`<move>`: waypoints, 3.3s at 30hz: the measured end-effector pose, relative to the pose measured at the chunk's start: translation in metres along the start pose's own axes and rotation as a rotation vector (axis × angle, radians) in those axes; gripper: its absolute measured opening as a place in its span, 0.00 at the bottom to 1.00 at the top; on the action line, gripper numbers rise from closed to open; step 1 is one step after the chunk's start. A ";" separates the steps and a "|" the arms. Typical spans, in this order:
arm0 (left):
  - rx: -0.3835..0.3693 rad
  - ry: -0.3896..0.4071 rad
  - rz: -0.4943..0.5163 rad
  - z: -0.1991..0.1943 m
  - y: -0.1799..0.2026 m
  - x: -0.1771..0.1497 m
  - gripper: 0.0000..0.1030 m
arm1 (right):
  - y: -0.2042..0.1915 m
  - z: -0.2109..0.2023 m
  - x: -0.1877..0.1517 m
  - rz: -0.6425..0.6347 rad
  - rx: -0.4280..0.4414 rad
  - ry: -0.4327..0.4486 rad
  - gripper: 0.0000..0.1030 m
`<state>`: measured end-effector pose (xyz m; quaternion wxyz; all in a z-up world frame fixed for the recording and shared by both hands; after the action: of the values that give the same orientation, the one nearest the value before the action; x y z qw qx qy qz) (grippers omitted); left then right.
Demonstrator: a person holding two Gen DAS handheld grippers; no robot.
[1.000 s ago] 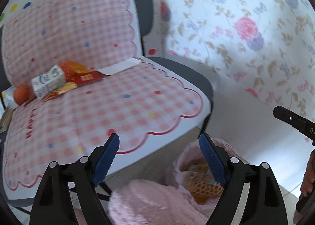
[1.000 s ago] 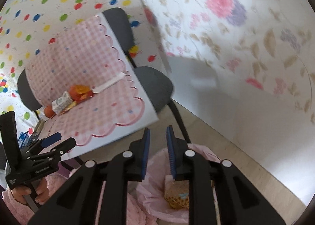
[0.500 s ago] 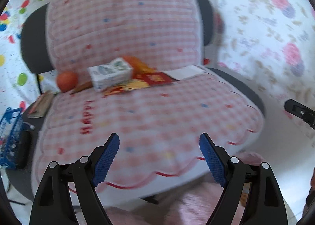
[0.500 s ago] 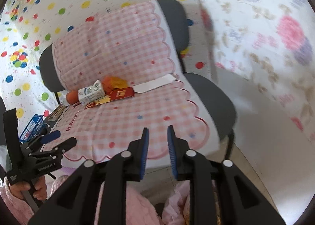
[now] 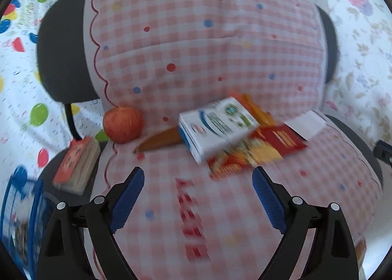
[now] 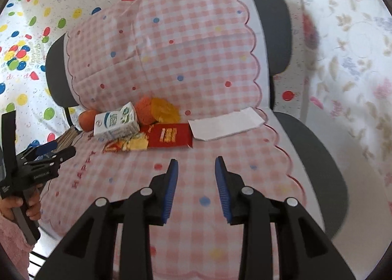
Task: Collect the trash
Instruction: 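Return both grippers to the chair seat, then grasp the white milk carton with the left gripper and lift it, then grasp the white paper card with the right gripper while the left gripper holds the carton, then carry carton and paper card to the wastebasket and open both grippers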
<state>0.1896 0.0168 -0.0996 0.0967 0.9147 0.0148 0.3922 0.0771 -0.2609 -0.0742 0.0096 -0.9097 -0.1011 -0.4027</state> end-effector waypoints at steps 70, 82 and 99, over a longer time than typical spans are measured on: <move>-0.042 -0.085 -0.031 0.020 0.051 -0.018 0.68 | 0.133 0.188 0.027 -0.004 -0.086 -0.226 0.75; -0.037 -0.109 -0.048 0.027 0.050 -0.018 0.69 | 0.110 0.194 0.006 -0.119 -0.030 -0.295 0.47; -0.068 -0.080 -0.042 -0.033 0.052 -0.045 0.69 | 0.083 0.031 -0.046 0.091 -0.086 -0.157 0.03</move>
<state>0.1323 -0.0337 -0.1001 0.1366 0.9253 0.0165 0.3535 0.0854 -0.3470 -0.1231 -0.0193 -0.9417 -0.0427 -0.3333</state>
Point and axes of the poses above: each gripper's, at about its wrist camera, not at the fingertips, and z roughly the way its jaws point, y to its right, x to its top, the point moved 9 cm from there along z, roughly the way its jaws point, and after that the axes turned 15 degrees about -z, right-handed, at the moved point
